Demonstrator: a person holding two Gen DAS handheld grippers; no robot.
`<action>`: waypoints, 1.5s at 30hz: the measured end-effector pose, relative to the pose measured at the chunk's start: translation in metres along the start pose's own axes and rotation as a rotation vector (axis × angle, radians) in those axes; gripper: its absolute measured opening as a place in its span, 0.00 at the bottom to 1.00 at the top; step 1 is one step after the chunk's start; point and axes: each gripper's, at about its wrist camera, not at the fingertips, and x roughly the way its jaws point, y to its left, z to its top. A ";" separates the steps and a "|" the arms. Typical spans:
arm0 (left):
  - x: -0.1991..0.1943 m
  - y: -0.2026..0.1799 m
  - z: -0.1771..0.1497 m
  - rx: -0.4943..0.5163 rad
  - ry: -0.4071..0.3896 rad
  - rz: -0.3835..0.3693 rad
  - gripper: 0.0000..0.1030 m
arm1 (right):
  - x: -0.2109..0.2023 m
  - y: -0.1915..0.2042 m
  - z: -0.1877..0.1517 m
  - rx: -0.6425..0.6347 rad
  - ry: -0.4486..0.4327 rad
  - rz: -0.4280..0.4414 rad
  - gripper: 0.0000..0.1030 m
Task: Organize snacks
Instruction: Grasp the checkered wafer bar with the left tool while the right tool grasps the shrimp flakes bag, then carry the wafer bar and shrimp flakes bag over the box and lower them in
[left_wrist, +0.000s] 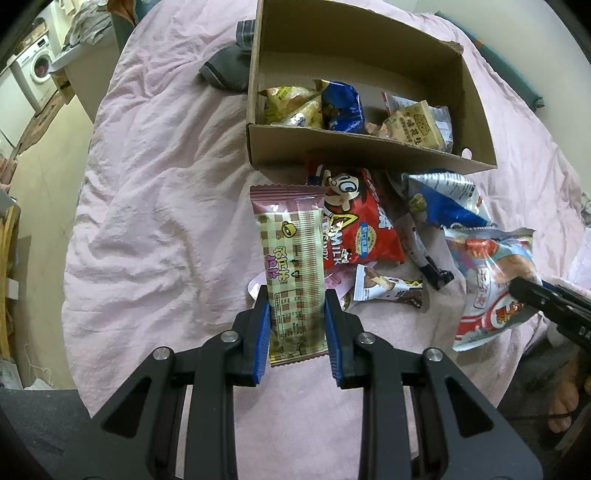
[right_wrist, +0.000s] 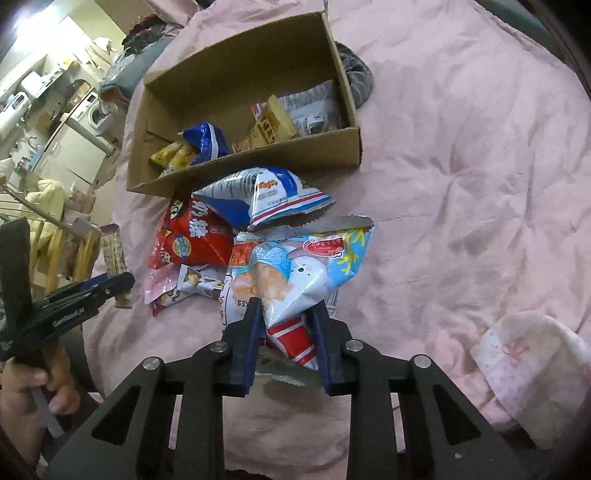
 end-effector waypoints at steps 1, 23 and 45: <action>0.000 0.000 0.000 0.001 -0.003 0.003 0.22 | -0.001 0.000 -0.001 -0.003 0.000 0.000 0.23; -0.045 0.003 0.033 0.010 -0.123 0.057 0.22 | -0.086 -0.007 0.024 0.065 -0.311 0.163 0.16; -0.048 -0.020 0.130 0.089 -0.210 0.052 0.22 | -0.049 0.026 0.130 0.019 -0.355 0.141 0.15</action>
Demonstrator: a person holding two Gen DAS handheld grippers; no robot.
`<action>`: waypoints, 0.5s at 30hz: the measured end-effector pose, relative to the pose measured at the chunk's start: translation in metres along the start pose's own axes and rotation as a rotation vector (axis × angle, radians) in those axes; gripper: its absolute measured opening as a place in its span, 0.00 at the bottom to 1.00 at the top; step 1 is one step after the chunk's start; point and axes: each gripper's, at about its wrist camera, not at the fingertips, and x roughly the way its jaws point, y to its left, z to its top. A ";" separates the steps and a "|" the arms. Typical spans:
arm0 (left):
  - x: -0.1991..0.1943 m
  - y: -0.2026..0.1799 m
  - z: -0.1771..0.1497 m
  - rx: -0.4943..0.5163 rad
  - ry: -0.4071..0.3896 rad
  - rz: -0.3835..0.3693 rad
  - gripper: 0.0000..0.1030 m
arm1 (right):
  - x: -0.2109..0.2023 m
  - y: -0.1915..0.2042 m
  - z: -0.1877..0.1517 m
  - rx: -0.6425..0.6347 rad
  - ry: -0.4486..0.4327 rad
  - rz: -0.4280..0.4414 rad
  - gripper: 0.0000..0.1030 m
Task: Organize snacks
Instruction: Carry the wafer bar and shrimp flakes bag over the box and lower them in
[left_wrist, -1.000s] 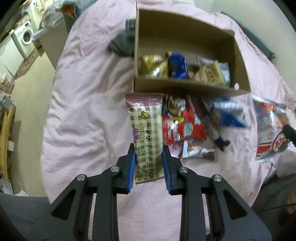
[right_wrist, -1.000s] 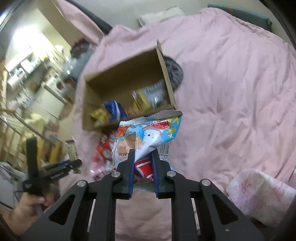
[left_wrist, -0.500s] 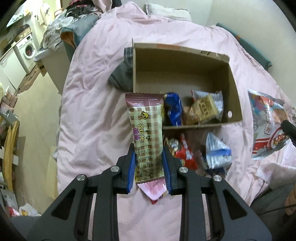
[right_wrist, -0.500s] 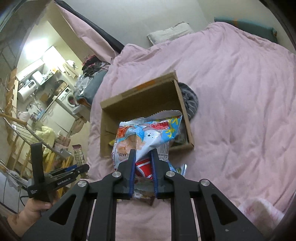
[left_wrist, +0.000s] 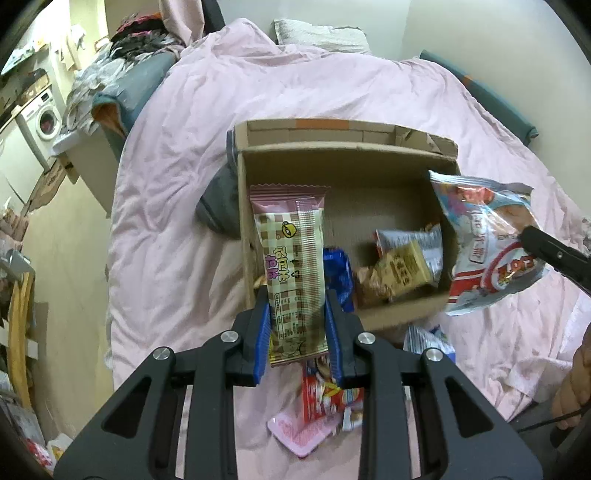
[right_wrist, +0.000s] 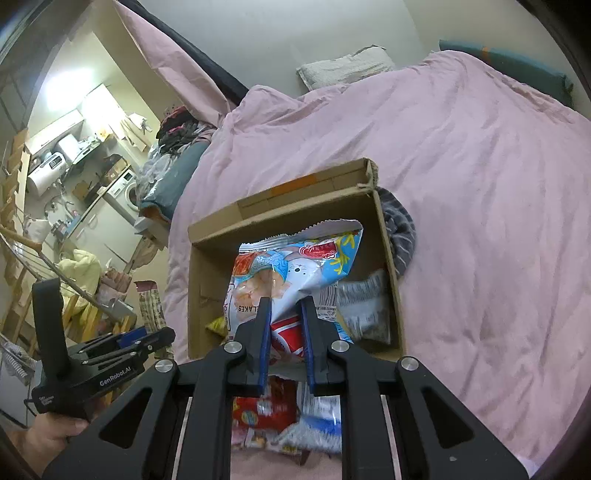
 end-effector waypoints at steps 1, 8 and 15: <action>0.001 -0.001 0.003 0.004 -0.001 0.001 0.22 | 0.004 0.000 0.004 0.000 0.000 -0.002 0.15; 0.021 -0.008 0.030 0.013 -0.022 0.010 0.22 | 0.038 -0.003 0.020 0.004 0.021 -0.001 0.15; 0.052 -0.010 0.036 0.022 -0.048 0.013 0.22 | 0.083 -0.008 0.017 0.007 0.080 0.003 0.15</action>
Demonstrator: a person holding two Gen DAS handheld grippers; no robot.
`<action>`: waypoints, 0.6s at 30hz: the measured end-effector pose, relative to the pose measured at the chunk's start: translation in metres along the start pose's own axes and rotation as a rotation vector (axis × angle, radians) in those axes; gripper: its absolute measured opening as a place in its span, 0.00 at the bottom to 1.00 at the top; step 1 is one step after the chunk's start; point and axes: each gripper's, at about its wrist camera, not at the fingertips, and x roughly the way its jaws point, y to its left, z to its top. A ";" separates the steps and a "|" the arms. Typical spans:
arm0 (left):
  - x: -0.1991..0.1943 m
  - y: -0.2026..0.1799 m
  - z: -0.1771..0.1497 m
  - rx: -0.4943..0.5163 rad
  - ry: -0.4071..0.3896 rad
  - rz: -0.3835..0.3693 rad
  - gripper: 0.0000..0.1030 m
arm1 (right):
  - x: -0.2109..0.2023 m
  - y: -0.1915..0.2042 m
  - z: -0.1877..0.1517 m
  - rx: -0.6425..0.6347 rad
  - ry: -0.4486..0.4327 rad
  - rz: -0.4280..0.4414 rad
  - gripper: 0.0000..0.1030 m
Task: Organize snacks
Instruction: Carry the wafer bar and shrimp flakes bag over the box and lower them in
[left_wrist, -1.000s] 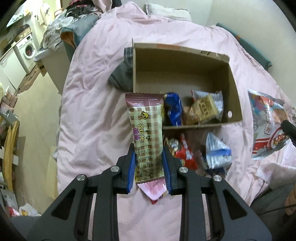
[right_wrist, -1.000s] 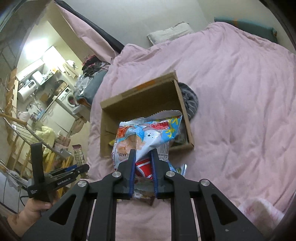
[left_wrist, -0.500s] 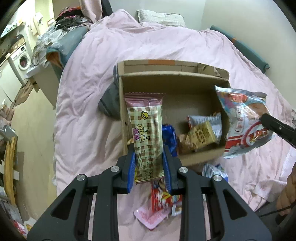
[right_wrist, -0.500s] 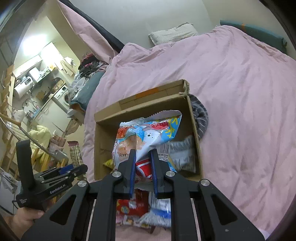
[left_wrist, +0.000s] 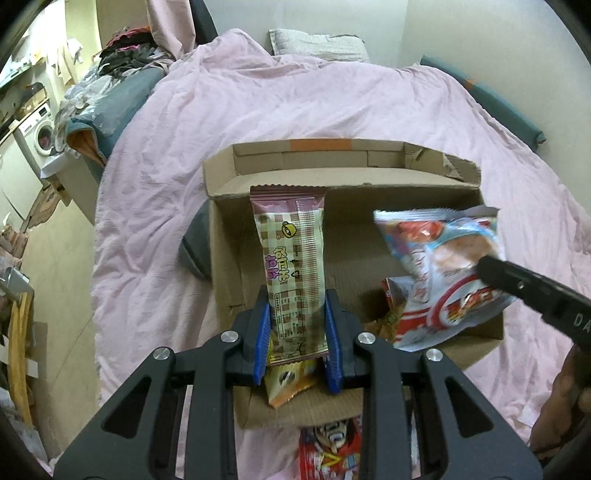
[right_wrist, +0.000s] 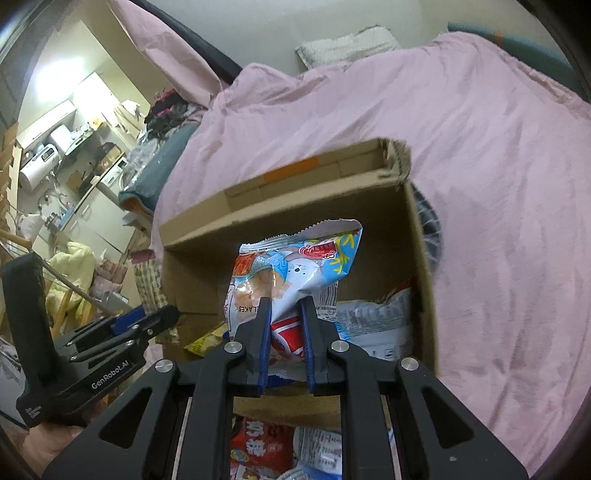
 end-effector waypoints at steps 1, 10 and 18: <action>0.005 0.000 -0.001 0.005 0.006 0.002 0.22 | 0.006 -0.001 -0.002 0.003 0.010 0.000 0.15; 0.030 0.011 -0.002 -0.020 0.045 -0.046 0.22 | 0.034 -0.017 -0.008 0.056 0.066 -0.020 0.15; 0.034 0.010 -0.001 0.000 0.046 -0.084 0.23 | 0.042 -0.012 -0.004 0.069 0.059 0.002 0.15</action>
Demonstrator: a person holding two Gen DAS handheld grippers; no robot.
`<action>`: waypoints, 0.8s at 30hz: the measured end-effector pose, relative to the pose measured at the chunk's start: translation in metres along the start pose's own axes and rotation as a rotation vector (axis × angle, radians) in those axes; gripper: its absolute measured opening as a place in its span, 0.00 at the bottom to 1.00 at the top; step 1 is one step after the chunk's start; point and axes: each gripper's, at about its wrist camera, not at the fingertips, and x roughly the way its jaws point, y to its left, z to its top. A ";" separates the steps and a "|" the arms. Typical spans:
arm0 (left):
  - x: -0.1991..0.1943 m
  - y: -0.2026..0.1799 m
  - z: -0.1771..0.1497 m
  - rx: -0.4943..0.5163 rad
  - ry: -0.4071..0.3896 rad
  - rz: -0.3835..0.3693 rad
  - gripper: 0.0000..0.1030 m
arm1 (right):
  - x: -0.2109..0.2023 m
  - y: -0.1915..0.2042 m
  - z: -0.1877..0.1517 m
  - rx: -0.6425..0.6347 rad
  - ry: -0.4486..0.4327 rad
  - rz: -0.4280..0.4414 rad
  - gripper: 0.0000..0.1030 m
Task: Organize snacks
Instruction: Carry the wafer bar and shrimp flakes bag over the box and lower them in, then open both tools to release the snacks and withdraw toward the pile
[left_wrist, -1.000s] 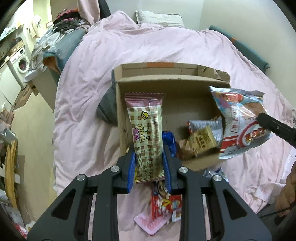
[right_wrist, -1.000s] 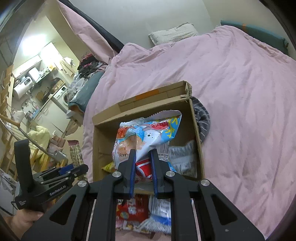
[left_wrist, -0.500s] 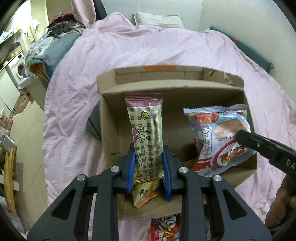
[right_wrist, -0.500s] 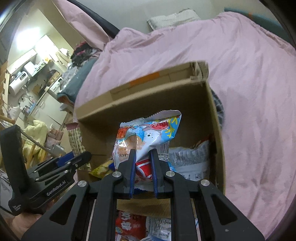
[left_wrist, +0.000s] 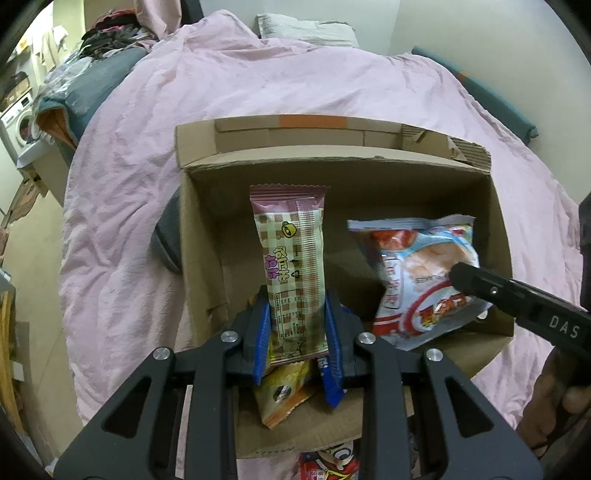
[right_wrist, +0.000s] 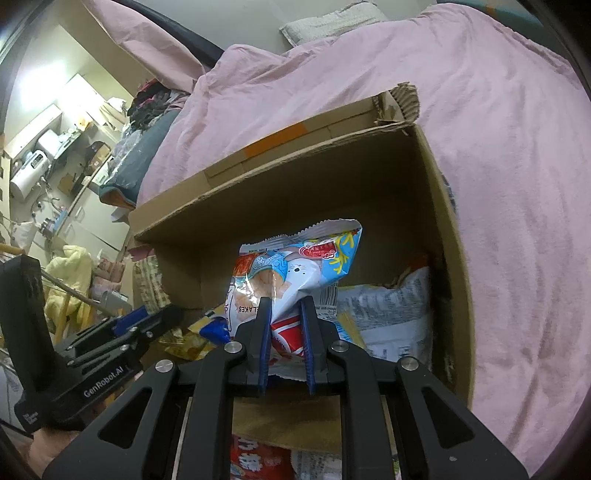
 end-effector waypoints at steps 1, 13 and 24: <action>0.000 -0.001 0.001 0.003 0.000 -0.001 0.23 | 0.001 0.001 -0.001 0.002 0.002 0.004 0.15; -0.002 -0.003 0.002 -0.006 0.000 0.000 0.23 | 0.002 -0.004 0.002 0.032 0.014 0.049 0.19; -0.010 -0.005 -0.001 -0.010 -0.022 0.021 0.36 | -0.008 -0.002 0.004 0.033 -0.004 0.059 0.28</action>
